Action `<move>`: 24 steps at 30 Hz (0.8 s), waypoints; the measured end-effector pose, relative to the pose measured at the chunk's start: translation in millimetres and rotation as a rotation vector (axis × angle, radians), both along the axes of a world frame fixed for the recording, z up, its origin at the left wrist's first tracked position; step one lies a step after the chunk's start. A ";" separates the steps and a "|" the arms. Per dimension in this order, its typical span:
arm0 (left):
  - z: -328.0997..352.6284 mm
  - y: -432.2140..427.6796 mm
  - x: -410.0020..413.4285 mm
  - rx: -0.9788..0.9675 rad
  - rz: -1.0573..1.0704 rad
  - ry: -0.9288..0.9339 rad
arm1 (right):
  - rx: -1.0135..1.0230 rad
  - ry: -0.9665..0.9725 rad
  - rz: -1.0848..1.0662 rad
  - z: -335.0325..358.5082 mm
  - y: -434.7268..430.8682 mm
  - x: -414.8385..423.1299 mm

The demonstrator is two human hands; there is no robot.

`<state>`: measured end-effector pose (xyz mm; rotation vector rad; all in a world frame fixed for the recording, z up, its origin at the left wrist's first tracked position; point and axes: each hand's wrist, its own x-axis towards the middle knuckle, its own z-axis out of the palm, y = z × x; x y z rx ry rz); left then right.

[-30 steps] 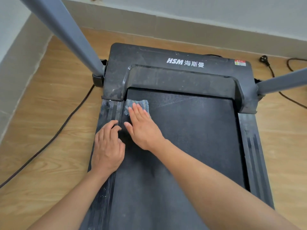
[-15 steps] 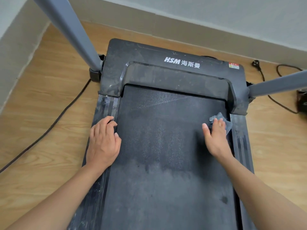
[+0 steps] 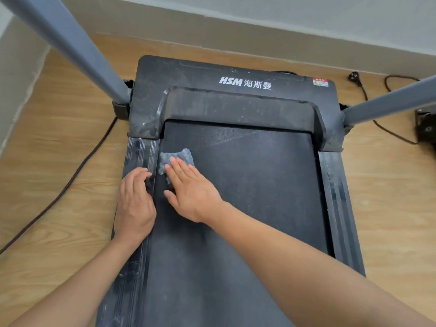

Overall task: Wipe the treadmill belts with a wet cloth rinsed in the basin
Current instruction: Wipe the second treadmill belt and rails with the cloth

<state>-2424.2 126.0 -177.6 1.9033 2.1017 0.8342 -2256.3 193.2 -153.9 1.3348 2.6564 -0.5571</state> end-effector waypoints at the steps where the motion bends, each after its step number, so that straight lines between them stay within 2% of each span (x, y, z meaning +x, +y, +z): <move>1: -0.4 0.7 -0.1 -0.003 -0.010 0.012 | 0.008 -0.033 -0.024 2.2 -0.4 18.7; 6: -3.5 -0.8 1.3 -0.021 -0.015 0.020 | 0.010 -0.190 -0.409 7.5 -21.6 178.3; 9: -5.0 -0.2 3.3 -0.038 -0.014 -0.009 | -0.107 -0.234 -0.681 26.6 -41.9 272.0; 11: -4.1 -0.9 4.2 -0.022 -0.017 -0.026 | -0.169 -0.150 -0.788 30.4 -43.7 280.4; 13: -2.4 -0.6 5.0 -0.010 -0.020 -0.045 | -0.155 -0.044 -0.876 19.6 -38.0 252.9; 17: 1.4 -0.6 4.7 0.006 -0.030 -0.078 | -0.048 0.063 -0.669 3.7 -39.0 144.7; 21: 0.4 0.2 -1.6 0.044 0.011 -0.190 | -0.133 0.183 -0.317 8.3 -57.7 3.0; 24: 2.8 0.9 -5.3 0.052 0.091 -0.296 | -0.158 0.179 -0.192 6.7 -67.1 -38.5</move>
